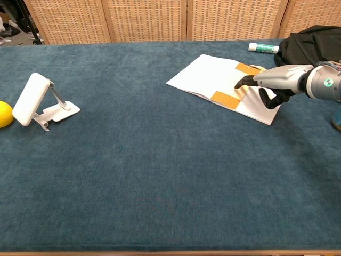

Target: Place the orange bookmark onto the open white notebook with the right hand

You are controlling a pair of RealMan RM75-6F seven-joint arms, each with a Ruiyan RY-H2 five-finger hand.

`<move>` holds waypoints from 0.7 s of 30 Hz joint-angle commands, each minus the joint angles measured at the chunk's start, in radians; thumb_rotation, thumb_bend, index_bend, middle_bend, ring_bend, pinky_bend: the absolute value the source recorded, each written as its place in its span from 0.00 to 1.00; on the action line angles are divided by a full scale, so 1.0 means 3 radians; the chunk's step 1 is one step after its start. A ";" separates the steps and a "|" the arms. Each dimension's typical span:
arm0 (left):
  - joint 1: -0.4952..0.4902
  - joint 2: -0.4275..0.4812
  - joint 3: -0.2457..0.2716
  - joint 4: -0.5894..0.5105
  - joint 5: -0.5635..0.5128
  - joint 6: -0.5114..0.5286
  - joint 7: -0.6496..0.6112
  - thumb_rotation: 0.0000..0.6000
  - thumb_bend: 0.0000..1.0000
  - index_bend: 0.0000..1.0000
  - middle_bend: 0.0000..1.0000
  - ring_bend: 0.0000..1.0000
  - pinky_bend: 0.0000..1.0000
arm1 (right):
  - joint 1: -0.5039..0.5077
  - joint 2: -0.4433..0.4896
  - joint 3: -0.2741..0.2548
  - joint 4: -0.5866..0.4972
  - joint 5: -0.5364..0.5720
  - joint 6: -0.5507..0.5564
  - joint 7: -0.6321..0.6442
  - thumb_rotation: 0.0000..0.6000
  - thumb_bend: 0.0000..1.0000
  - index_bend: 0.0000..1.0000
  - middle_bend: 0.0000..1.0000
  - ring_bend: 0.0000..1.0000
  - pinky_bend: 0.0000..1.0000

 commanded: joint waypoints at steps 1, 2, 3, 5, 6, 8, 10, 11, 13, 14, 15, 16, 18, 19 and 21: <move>-0.0001 0.0001 0.0001 -0.0002 0.0000 -0.0003 0.0002 1.00 0.00 0.00 0.00 0.00 0.00 | -0.0002 0.0015 0.0007 -0.0022 -0.0036 0.0005 0.0023 1.00 1.00 0.05 0.00 0.00 0.09; -0.0001 0.0001 0.0001 -0.0002 0.0000 -0.0002 0.0002 1.00 0.00 0.00 0.00 0.00 0.00 | -0.0001 0.0020 0.0008 -0.0031 -0.0054 0.0009 0.0028 1.00 1.00 0.05 0.00 0.00 0.09; 0.0001 0.0001 0.0001 -0.0003 0.0000 0.0000 0.0001 1.00 0.00 0.00 0.00 0.00 0.00 | -0.0002 0.0023 0.0010 -0.0038 -0.0067 0.0015 0.0033 1.00 1.00 0.05 0.00 0.00 0.09; 0.0002 0.0003 0.0000 -0.0003 -0.0001 0.0003 -0.0004 1.00 0.00 0.00 0.00 0.00 0.00 | -0.0005 0.0031 0.0022 -0.0057 -0.0096 0.0039 0.0053 1.00 1.00 0.05 0.00 0.00 0.09; 0.0002 0.0003 -0.0001 -0.0002 -0.0001 0.0004 -0.0007 1.00 0.00 0.00 0.00 0.00 0.00 | -0.0008 0.0036 0.0034 -0.0072 -0.0110 0.0057 0.0070 1.00 1.00 0.05 0.00 0.00 0.09; 0.0002 0.0004 -0.0001 0.0000 -0.0002 0.0004 -0.0008 1.00 0.00 0.00 0.00 0.00 0.00 | -0.0012 0.0061 0.0064 -0.0119 -0.0142 0.0093 0.0111 1.00 1.00 0.05 0.00 0.00 0.09; 0.0002 0.0005 -0.0001 0.0003 0.0001 0.0005 -0.0014 1.00 0.00 0.00 0.00 0.00 0.00 | -0.0014 0.0139 0.0128 -0.0258 -0.0219 0.0182 0.0183 1.00 1.00 0.05 0.00 0.00 0.09; 0.0002 0.0007 -0.0002 0.0003 0.0003 0.0005 -0.0018 1.00 0.00 0.00 0.00 0.00 0.00 | -0.0027 0.0207 0.0146 -0.0363 -0.0282 0.0231 0.0230 1.00 1.00 0.05 0.00 0.00 0.09; 0.0006 0.0010 -0.0001 0.0003 0.0010 0.0015 -0.0029 1.00 0.00 0.00 0.00 0.00 0.00 | -0.0060 0.0317 0.0181 -0.0536 -0.0407 0.0342 0.0331 1.00 1.00 0.05 0.00 0.00 0.09; 0.0012 0.0011 0.0000 0.0007 0.0020 0.0028 -0.0036 1.00 0.00 0.00 0.00 0.00 0.00 | -0.0099 0.0406 0.0202 -0.0670 -0.0514 0.0442 0.0434 1.00 1.00 0.05 0.00 0.00 0.09; 0.0016 0.0010 0.0001 0.0010 0.0026 0.0036 -0.0039 1.00 0.00 0.00 0.00 0.00 0.00 | -0.0135 0.0473 0.0204 -0.0763 -0.0601 0.0512 0.0516 1.00 1.00 0.05 0.00 0.00 0.09; 0.0021 0.0012 0.0004 0.0013 0.0035 0.0045 -0.0043 1.00 0.00 0.00 0.00 0.00 0.00 | -0.0196 0.0558 0.0208 -0.0876 -0.0726 0.0643 0.0636 1.00 0.98 0.05 0.00 0.00 0.09; 0.0028 0.0013 0.0011 0.0016 0.0055 0.0056 -0.0055 1.00 0.00 0.00 0.00 0.00 0.00 | -0.0328 0.0672 0.0196 -0.1016 -0.0929 0.0925 0.0792 1.00 0.75 0.05 0.00 0.00 0.08; 0.0034 0.0014 0.0017 0.0019 0.0072 0.0066 -0.0064 1.00 0.00 0.00 0.00 0.00 0.00 | -0.0433 0.0738 0.0166 -0.1090 -0.1068 0.1141 0.0858 1.00 0.53 0.05 0.00 0.00 0.08; 0.0042 0.0016 0.0023 0.0021 0.0093 0.0080 -0.0073 1.00 0.00 0.00 0.00 0.00 0.00 | -0.0541 0.0805 0.0119 -0.1142 -0.1217 0.1353 0.0910 1.00 0.21 0.05 0.00 0.00 0.05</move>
